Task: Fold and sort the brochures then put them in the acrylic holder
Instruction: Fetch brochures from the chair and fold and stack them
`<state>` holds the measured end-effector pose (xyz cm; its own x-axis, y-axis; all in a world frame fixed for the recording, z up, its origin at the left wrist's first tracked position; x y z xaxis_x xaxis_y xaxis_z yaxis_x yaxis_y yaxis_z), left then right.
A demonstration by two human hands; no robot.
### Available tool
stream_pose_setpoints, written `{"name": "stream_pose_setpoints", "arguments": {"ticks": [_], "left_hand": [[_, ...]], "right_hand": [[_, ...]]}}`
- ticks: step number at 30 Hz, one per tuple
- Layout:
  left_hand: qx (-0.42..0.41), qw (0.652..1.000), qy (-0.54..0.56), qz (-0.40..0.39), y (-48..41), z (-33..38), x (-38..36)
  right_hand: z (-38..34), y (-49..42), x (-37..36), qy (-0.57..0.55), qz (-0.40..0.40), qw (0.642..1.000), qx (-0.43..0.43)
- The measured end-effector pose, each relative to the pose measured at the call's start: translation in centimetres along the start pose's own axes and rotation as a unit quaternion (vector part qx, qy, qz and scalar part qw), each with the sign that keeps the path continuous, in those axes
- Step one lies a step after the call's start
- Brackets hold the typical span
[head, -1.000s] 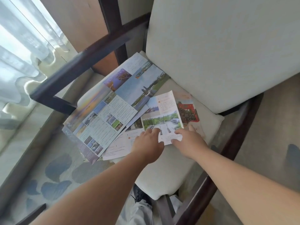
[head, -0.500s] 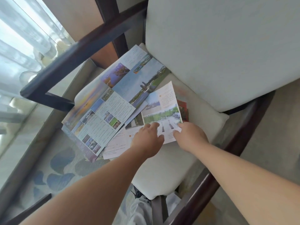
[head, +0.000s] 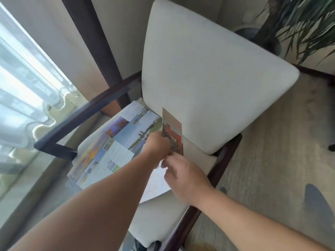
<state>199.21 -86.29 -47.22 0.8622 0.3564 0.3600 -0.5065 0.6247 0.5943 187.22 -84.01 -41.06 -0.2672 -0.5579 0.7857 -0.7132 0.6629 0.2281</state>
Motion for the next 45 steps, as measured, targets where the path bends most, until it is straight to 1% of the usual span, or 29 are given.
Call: {"name": "stream_pose_setpoints", "arguments": {"ticks": [1, 2, 4, 5, 6, 7, 8, 9, 10, 11, 13, 14, 16, 18, 20, 22, 24, 26, 29, 30, 33, 35, 39, 41, 43, 45], "left_hand": [[-0.005, 1.0, 0.024, 0.0, 0.4, 0.6, 0.5], [-0.01, 0.998, 0.065, -0.006, 1.0, 1.1, 0.8], [-0.018, 0.986, 0.163, -0.024, 2.2, 2.1, 1.5], [-0.018, 0.979, 0.201, -0.032, 2.9, 2.4, 1.9], [-0.024, 0.971, 0.232, -0.043, 3.6, 3.0, 2.3], [-0.031, 0.963, 0.261, -0.057, 4.3, 3.5, 2.7], [-0.037, 0.954, 0.289, -0.072, 5.0, 4.0, 3.0], [-0.042, 0.946, 0.31, -0.086, 5.7, 4.4, 3.3], [-0.044, 0.94, 0.323, -0.098, 6.5, 4.8, 3.6], [-0.045, 0.936, 0.331, -0.107, 7.1, 5.1, 4.0], [-0.058, 0.939, 0.321, -0.106, 8.3, 5.7, 5.1], [-0.066, 0.944, 0.31, -0.091, 8.9, 6.0, 5.9], [-0.074, 0.955, 0.285, -0.031, 9.8, 6.4, 7.6], [-0.077, 0.958, 0.276, 0.023, 10.8, 6.5, 9.5], [-0.062, 0.948, 0.31, 0.025, 11.7, 6.3, 10.7], [-0.014, 0.928, 0.371, 0.006, 12.7, 5.5, 11.7], [0.009, 0.916, 0.401, -0.015, 13.7, 5.0, 12.6], [0.008, 0.913, 0.408, 0.001, 14.5, 4.6, 14.2], [-0.01, 0.906, 0.421, 0.052, 16.0, 3.7, 17.3], [-0.022, 0.9, 0.431, 0.06, 16.6, 3.5, 18.4], [-0.062, 0.887, 0.454, 0.061, 19.0, 2.6, 21.8], [-0.079, 0.886, 0.447, 0.094, 20.9, 1.1, 24.4], [-0.098, 0.873, 0.437, 0.196, 26.0, -3.9, 30.4], [-0.104, 0.867, 0.418, 0.251, 29.0, -7.0, 33.5], [-0.101, 0.863, 0.421, 0.259, 31.9, -10.4, 35.9], [-0.09, 0.856, 0.45, 0.236, 35.1, -13.8, 37.8]], "right_hand": [[0.3, -0.1, 1.5, -0.052, 0.038, 0.998, -0.002], [1.0, -0.1, 2.9, -0.096, 0.074, 0.992, -0.024], [3.4, -0.6, 5.0, -0.14, 0.114, 0.978, -0.105], [4.7, -0.8, 5.5, -0.142, 0.111, 0.971, -0.157], [5.8, -1.0, 5.8, -0.153, 0.088, 0.961, -0.212], [6.7, -1.1, 5.8, -0.198, 0.059, 0.943, -0.259], [7.1, -1.2, 5.7, -0.275, 0.034, 0.916, -0.289], [7.0, -1.5, 5.4, -0.362, 0.01, 0.884, -0.296], [6.5, -1.8, 5.3, -0.431, -0.014, 0.856, -0.285], [5.7, -2.1, 5.4, -0.466, -0.03, 0.843, -0.267], [4.3, -2.5, 6.2, -0.467, -0.029, 0.849, -0.245], [3.7, -2.7, 6.7, -0.464, -0.018, 0.852, -0.24], [2.6, -3.2, 7.8, -0.474, 0.006, 0.85, -0.231], [0.7, -3.8, 8.9, -0.485, 0.009, 0.85, -0.203], [-1.7, -4.5, 9.6, -0.489, -0.008, 0.858, -0.16], [-4.3, -4.9, 10.0, -0.497, -0.032, 0.859, -0.12], [-6.5, -5.0, 10.1, -0.495, -0.052, 0.862, -0.094], [-8.5, -5.0, 9.8, -0.475, -0.06, 0.875, -0.079], [-11.4, -4.9, 9.1, -0.417, -0.042, 0.906, -0.061], [-12.5, -4.8, 8.8, -0.406, -0.043, 0.911, -0.057], [-16.0, -4.3, 6.5, -0.423, -0.112, 0.896, -0.07], [-18.8, -3.7, 5.0, -0.407, -0.138, 0.901, -0.052], [-26.1, -1.5, 1.8, -0.373, -0.14, 0.917, -0.008], [-30.3, 0.6, -0.3, -0.37, -0.159, 0.915, 0.021], [-34.3, 3.3, -2.9, -0.369, -0.19, 0.909, 0.047], [-38.1, 6.4, -5.8, -0.359, -0.221, 0.904, 0.067]]}}
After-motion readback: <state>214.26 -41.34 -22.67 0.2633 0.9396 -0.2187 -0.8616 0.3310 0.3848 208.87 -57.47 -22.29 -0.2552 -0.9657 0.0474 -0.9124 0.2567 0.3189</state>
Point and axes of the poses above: each hand's wrist, its own y-axis away from the middle knuckle, its own x-axis out of the back of the hand, z = x × y, the point moved 8 cm from there along -y, towards the middle knuckle, and after that the axes turned 10 degrees about y, right-handed, at the moved point
